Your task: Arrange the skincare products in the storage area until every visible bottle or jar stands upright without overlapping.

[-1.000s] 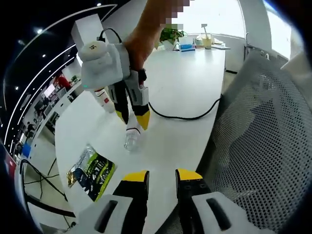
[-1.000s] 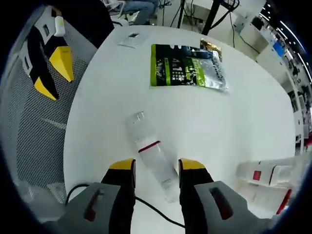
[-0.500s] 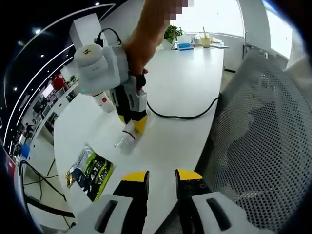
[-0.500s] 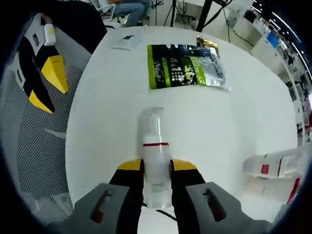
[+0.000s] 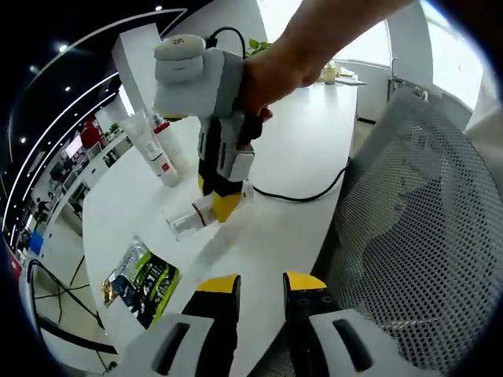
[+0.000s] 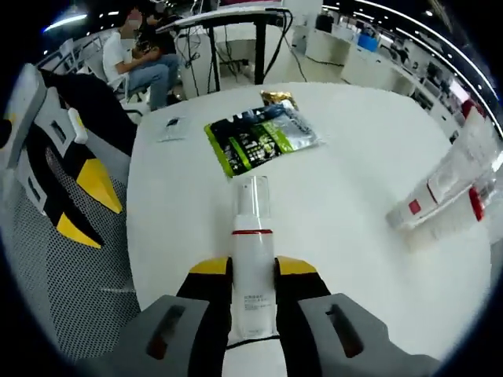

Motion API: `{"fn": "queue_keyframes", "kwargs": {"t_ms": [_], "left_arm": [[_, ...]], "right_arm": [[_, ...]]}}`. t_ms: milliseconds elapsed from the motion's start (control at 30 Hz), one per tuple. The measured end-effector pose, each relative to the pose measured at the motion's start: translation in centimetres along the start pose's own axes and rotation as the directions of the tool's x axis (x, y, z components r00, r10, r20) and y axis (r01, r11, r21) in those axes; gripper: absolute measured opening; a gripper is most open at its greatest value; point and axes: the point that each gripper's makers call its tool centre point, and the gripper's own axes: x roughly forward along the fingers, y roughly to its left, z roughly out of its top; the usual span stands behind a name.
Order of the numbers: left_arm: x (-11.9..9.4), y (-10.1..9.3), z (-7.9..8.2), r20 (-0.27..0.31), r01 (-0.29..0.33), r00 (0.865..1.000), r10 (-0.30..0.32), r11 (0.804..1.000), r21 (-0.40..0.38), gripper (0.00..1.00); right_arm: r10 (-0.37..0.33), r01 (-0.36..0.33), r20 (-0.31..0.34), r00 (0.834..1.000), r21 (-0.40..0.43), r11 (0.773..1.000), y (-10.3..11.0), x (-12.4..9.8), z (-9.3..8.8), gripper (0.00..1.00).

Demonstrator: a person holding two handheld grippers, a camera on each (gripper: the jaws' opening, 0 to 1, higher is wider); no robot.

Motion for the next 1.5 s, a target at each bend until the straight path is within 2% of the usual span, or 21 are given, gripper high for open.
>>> {"fn": "queue_keyframes", "kwargs": {"t_ms": [167,300,367,500,667,733,767,800,867,900,967,1033,1067,1133,1267,1300,1333,1433,1467,1500], "left_arm": [[-0.1,0.1,0.1,0.003,-0.001,1.0,0.001,1.0,-0.004,0.22],[0.0,-0.3,-0.2,-0.014,0.011,1.0,-0.011,1.0,0.021,0.22],[0.0,-0.3,-0.2,-0.015,0.015,1.0,-0.014,1.0,0.017,0.22],[-0.1,-0.2,-0.3,-0.01,0.017,1.0,-0.017,1.0,0.003,0.22],[-0.3,-0.4,0.1,0.012,0.032,0.999,-0.032,0.999,-0.015,0.23],[-0.5,-0.7,0.6,0.046,0.061,0.997,-0.059,0.997,-0.043,0.23],[-0.6,-0.8,0.9,0.063,0.076,0.995,-0.072,0.995,-0.066,0.23],[-0.8,-0.8,1.3,0.088,0.089,0.993,-0.081,0.992,-0.093,0.23],[-1.2,-0.4,1.7,0.114,0.082,0.991,-0.071,0.992,-0.101,0.23],[-1.3,-0.5,2.1,0.132,0.093,0.988,-0.077,0.989,-0.114,0.24],[-1.4,-0.8,2.6,0.165,0.123,0.981,-0.099,0.982,-0.143,0.25],[-1.5,-0.9,2.9,0.18,0.142,0.977,-0.111,0.976,-0.167,0.27],[-1.6,-1.1,3.4,0.213,0.173,0.968,-0.132,0.967,-0.187,0.28],[-2.0,-1.2,4.0,0.25,0.208,0.957,-0.15,0.951,-0.227,0.31],[-3.1,-1.5,5.3,0.335,0.303,0.921,-0.201,0.908,-0.289,0.36],[-3.4,-1.8,5.7,0.361,0.352,0.903,-0.232,0.881,-0.315,0.37],[-3.7,-2.0,5.9,0.376,0.378,0.894,-0.246,0.864,-0.334,0.37],[-4.3,-2.1,6.4,0.415,0.439,0.864,-0.284,0.828,-0.348,0.37],[-4.7,-2.2,6.8,0.447,0.474,0.843,-0.299,0.805,-0.357,0.37],[-5.0,-2.5,6.9,0.459,0.506,0.828,-0.322,0.781,-0.366,0.37]], "right_arm": [[-0.049,0.024,0.15,0.988,0.162,0.987,0.9,-2.4,1.1,0.18],[-0.062,0.022,0.21,0.976,0.188,0.982,2.2,-3.8,1.5,0.18],[-0.046,-0.019,0.266,0.963,0.235,0.972,3.8,-4.4,2.3,0.18],[-0.056,-0.057,0.374,0.926,0.285,0.957,6.1,-5.8,3.5,0.18],[-0.09,-0.122,0.456,0.885,0.415,0.902,6.6,-6.9,3.8,0.18],[-0.105,-0.156,0.495,0.862,0.457,0.875,6.7,-7.6,4.0,0.18],[-0.116,-0.178,0.525,0.843,0.476,0.861,6.6,-8.1,4.3,0.18],[-0.122,-0.193,0.538,0.834,0.491,0.85,6.5,-8.3,4.4,0.18],[-0.137,-0.199,0.561,0.816,0.497,0.845,6.4,-8.9,4.6,0.18],[-0.143,-0.215,0.582,0.801,0.502,0.838,6.4,-9.3,4.9,0.18],[-0.158,-0.254,0.619,0.769,0.523,0.813,6.3,-10.0,5.4,0.18],[-0.167,-0.285,0.644,0.747,0.536,0.794,6.3,-10.4,5.6,0.18],[-0.168,-0.306,0.656,0.736,0.544,0.781,6.3,-10.5,5.6,0.18],[-0.169,-0.314,0.663,0.729,0.543,0.779,6.2,-10.6,5.2,0.18],[-0.141,-0.341,0.677,0.722,0.526,0.78,6.6,-10.7,5.0,0.18],[-0.136,-0.345,0.682,0.718,0.519,0.782,6.6,-10.8,4.9,0.18],[-0.12,-0.367,0.695,0.709,0.508,0.779,6.8,-11.0,5.0,0.18],[-0.09,-0.401,0.72,0.688,0.481,0.78,7.3,-11.4,5.4,0.18],[-0.083,-0.407,0.724,0.685,0.474,0.781,7.4,-11.4,5.5,0.18],[-0.067,-0.419,0.729,0.682,0.463,0.781,7.7,-11.5,5.6,0.18]]}}
